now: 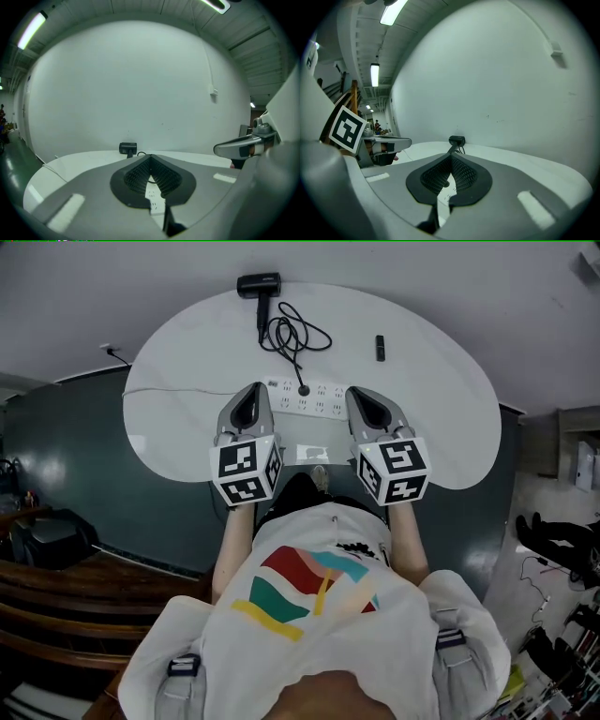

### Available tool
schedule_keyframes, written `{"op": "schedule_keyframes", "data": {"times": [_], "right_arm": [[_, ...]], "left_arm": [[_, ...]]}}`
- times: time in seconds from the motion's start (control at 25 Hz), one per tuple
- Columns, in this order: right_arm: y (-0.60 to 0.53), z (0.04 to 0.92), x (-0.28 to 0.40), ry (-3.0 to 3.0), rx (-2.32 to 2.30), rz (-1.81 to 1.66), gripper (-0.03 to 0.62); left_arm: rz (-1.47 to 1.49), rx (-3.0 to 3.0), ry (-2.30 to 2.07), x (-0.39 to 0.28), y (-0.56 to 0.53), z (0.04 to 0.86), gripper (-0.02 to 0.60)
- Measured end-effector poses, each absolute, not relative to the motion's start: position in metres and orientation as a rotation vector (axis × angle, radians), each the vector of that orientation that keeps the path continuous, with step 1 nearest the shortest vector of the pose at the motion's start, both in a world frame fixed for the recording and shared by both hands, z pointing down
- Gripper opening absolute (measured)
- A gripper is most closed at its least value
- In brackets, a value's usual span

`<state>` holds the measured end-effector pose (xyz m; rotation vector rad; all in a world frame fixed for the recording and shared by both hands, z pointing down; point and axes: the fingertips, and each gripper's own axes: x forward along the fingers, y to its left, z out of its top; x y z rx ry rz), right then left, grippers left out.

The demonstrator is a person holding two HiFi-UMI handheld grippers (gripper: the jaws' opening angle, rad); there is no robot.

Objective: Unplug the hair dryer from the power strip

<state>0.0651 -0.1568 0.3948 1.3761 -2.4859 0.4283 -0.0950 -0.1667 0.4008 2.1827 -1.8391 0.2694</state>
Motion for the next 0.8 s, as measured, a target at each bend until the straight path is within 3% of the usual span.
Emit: {"op": "schedule_keyframes", "data": {"times": [0.8], "right_arm": [[-0.184,0.382,0.048,-2.466,1.428,0.416,0.012]], "left_arm": [[0.295,2.270,-1.760,-0.104,-0.210,0.394,0.000]]}}
